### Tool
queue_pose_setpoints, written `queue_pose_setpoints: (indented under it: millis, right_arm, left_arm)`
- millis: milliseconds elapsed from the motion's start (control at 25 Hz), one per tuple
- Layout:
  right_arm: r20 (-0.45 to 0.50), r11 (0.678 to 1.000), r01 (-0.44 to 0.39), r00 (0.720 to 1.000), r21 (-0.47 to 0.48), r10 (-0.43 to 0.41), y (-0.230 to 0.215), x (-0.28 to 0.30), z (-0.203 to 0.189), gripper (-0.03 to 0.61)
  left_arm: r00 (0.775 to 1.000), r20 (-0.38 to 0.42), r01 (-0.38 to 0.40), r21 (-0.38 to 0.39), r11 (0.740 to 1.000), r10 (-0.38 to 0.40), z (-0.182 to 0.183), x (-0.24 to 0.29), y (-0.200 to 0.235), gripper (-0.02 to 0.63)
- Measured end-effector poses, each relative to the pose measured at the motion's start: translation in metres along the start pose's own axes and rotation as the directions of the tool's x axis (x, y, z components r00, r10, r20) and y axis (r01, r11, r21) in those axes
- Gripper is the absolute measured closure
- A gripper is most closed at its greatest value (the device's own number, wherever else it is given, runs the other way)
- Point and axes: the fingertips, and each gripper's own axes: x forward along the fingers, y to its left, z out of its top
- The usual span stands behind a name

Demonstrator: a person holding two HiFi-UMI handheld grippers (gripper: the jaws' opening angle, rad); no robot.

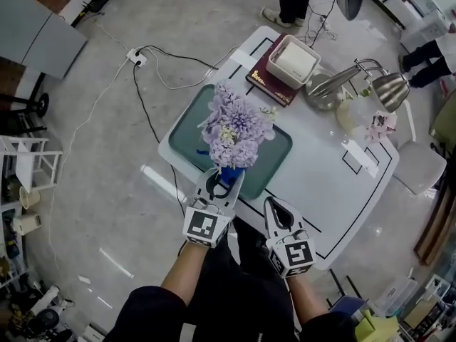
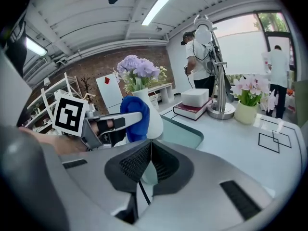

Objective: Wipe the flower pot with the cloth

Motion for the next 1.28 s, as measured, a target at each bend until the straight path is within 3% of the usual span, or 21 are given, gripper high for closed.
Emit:
queue_pose_setpoints:
  millis: [160, 440, 680, 800, 1040, 1120, 1280]
  right_arm:
    - [0.006, 1.000, 0.013, 1.000, 0.019, -0.013, -0.015, -0.008, -0.001, 0.569]
    - [-0.001, 0.998, 0.032, 0.999, 0.055, -0.033, -0.045, -0.019, -0.010, 0.569]
    - [-0.013, 0.998, 0.022, 1.000, 0.061, -0.021, -0.061, -0.017, -0.013, 0.569]
    - [-0.007, 0.998, 0.011, 1.000, 0.059, -0.011, -0.066, -0.015, -0.008, 0.569]
    - [-0.004, 0.999, -0.001, 1.000, 0.053, 0.001, -0.076, -0.015, -0.002, 0.569]
    - [-0.002, 0.998, -0.002, 1.000, 0.055, 0.002, -0.080, -0.015, -0.002, 0.569]
    - [-0.004, 0.998, -0.002, 1.000, 0.055, 0.002, -0.086, -0.015, -0.002, 0.570]
  left_arm:
    - [0.998, 0.000, -0.057, -0.018, 0.998, 0.057, -0.004, 0.020, -0.003, 0.495]
    - [0.987, -0.103, -0.130, -0.057, 0.990, 0.123, -0.043, 0.044, 0.004, 0.495]
    - [0.976, -0.178, -0.139, -0.085, 0.987, 0.122, -0.073, 0.053, 0.000, 0.495]
    - [0.982, -0.161, -0.110, -0.083, 0.990, 0.096, -0.065, 0.057, -0.012, 0.495]
    - [0.993, 0.020, -0.119, -0.060, 0.991, 0.120, -0.005, 0.063, -0.024, 0.495]
    - [0.987, 0.022, -0.159, -0.066, 0.985, 0.161, -0.003, 0.067, -0.018, 0.495]
    - [0.972, -0.051, -0.234, -0.108, 0.966, 0.230, -0.024, 0.077, -0.004, 0.495]
